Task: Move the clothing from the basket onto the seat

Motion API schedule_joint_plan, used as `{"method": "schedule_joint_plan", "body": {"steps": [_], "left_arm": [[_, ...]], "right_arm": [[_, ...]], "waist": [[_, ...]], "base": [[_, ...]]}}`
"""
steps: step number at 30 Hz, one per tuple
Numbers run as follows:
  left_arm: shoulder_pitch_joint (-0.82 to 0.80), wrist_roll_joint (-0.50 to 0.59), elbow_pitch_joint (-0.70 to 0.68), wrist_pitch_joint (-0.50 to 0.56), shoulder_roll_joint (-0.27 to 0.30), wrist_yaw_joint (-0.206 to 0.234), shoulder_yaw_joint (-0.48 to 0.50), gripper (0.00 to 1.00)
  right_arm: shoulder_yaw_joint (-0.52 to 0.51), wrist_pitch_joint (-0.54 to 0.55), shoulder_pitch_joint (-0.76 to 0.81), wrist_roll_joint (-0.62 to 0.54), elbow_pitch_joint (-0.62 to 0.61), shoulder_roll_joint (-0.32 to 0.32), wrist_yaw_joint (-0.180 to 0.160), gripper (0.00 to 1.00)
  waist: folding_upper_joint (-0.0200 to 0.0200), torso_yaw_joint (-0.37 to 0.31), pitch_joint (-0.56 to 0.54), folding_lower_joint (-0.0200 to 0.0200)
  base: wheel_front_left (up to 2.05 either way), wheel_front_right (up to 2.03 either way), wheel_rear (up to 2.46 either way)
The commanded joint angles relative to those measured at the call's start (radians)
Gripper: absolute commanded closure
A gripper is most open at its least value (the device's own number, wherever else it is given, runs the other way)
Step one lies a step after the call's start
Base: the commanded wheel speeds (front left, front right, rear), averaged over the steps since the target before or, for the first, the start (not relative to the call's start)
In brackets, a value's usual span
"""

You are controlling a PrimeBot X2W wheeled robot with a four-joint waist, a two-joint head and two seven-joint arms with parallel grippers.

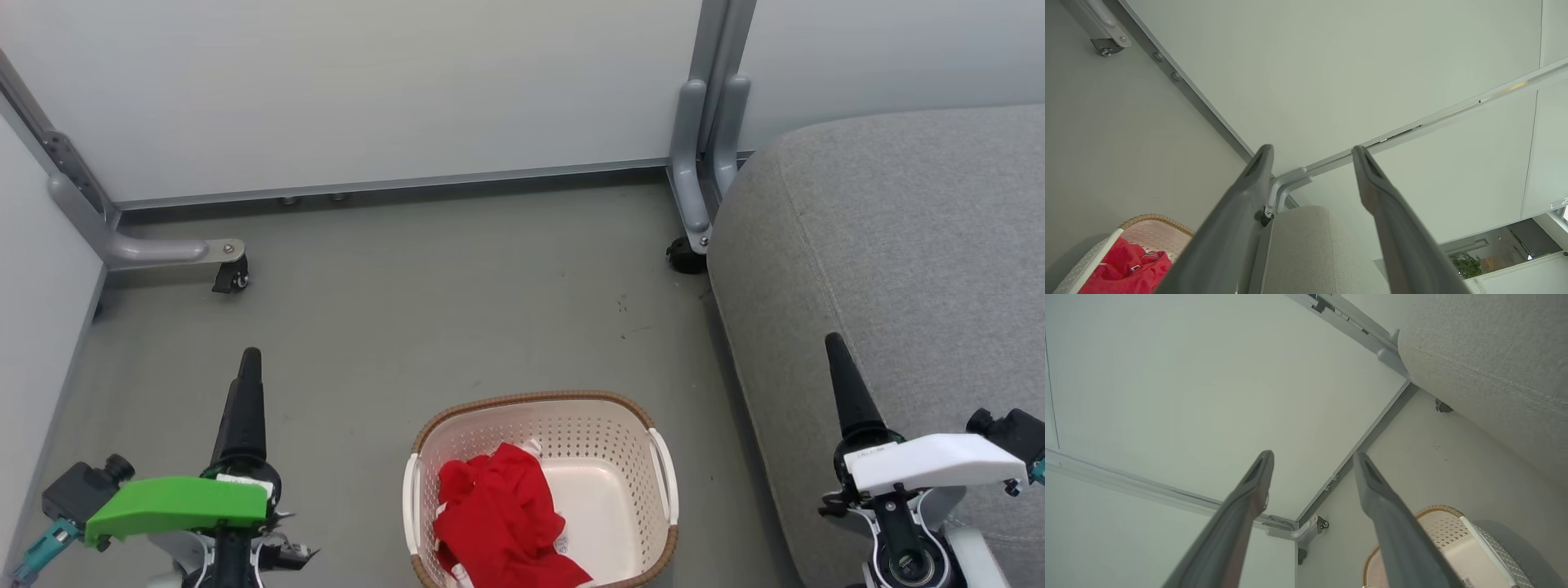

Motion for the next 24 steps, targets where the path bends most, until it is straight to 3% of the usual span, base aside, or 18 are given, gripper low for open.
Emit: {"method": "schedule_joint_plan", "body": {"steps": [1,24], "left_arm": [[-0.016,0.048,-0.018,-0.011,0.012,-0.002,-0.007,0.0],[0.006,0.442,0.007,-0.089,0.031,-0.003,-0.065,0.0]], "right_arm": [[0.007,-0.012,-0.007,-0.048,-0.022,-0.01,0.0,0.0],[0.047,-0.09,0.013,-0.486,-0.032,-0.019,0.001,0.0]], "waist": [[0.0,0.0,0.0,0.0],[0.0,-0.004,-0.004,0.0]], "base": [[0.0,0.0,0.0],[0.0,0.0,0.0]]}}
